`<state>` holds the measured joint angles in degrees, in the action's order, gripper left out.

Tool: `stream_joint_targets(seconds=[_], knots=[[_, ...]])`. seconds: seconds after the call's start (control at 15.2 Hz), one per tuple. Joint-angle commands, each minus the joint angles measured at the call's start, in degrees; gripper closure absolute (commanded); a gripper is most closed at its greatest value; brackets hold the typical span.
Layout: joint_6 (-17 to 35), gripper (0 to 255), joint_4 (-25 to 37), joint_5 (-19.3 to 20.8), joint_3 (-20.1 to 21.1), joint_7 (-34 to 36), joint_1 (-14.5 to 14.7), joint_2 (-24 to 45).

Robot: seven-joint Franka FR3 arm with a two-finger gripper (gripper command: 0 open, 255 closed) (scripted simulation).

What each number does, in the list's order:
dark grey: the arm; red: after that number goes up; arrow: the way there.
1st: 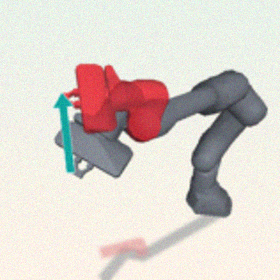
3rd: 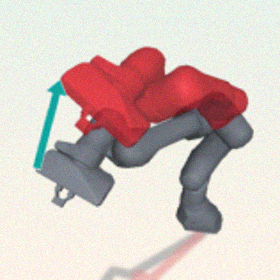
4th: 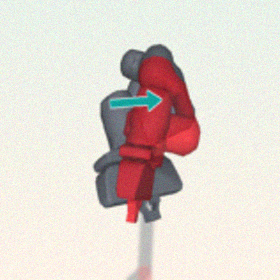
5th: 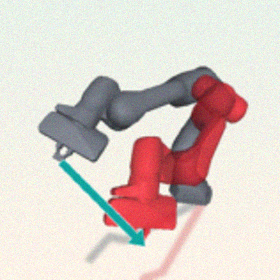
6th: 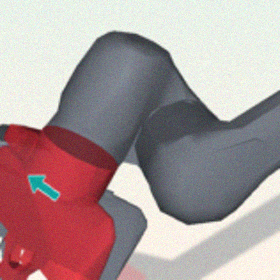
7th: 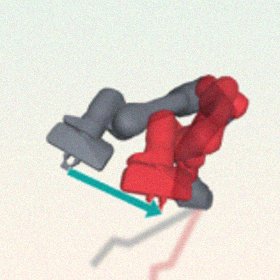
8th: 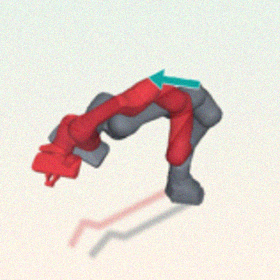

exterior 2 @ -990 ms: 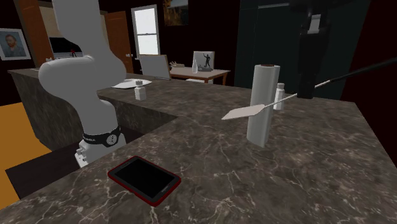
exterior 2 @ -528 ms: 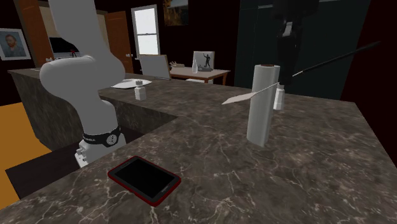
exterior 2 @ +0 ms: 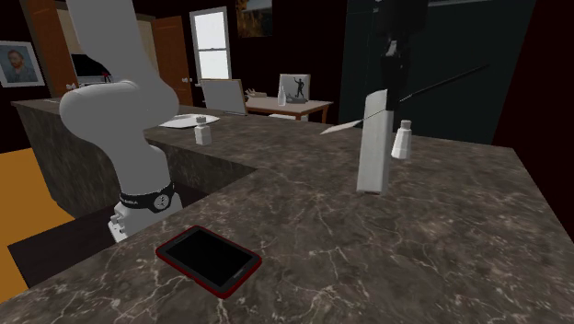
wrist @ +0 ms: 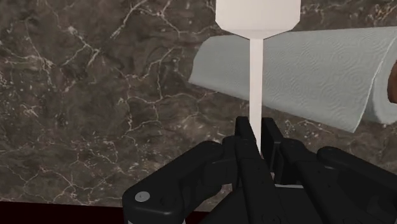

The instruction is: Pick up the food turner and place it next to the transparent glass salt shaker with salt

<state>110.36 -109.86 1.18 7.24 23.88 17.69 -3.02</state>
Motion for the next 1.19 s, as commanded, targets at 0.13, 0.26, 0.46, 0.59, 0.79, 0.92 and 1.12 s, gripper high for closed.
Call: stream_joint_targets(seconds=[0.13, 0.26, 0.46, 0.59, 0.79, 0.92, 1.12], knots=[[-0.21, 255, 0.26, 0.23, 2.90, 5.62, 2.57, 0.20], [-0.39, 255, 0.72, 0.40, 4.36, 8.42, 3.87, 0.57], [-0.76, 255, 1.92, 0.79, 6.52, 12.66, 5.83, 1.55], [-1.09, 255, 3.05, 1.16, 7.95, 15.52, 7.16, 2.50], [-1.71, 255, 5.27, 1.94, 10.01, 19.85, 9.24, 4.37], [-2.23, 255, 7.11, 2.62, 11.33, 22.76, 10.67, 5.91], [-3.20, 255, 10.43, 3.89, 13.17, 27.12, 13.00, 8.68]])
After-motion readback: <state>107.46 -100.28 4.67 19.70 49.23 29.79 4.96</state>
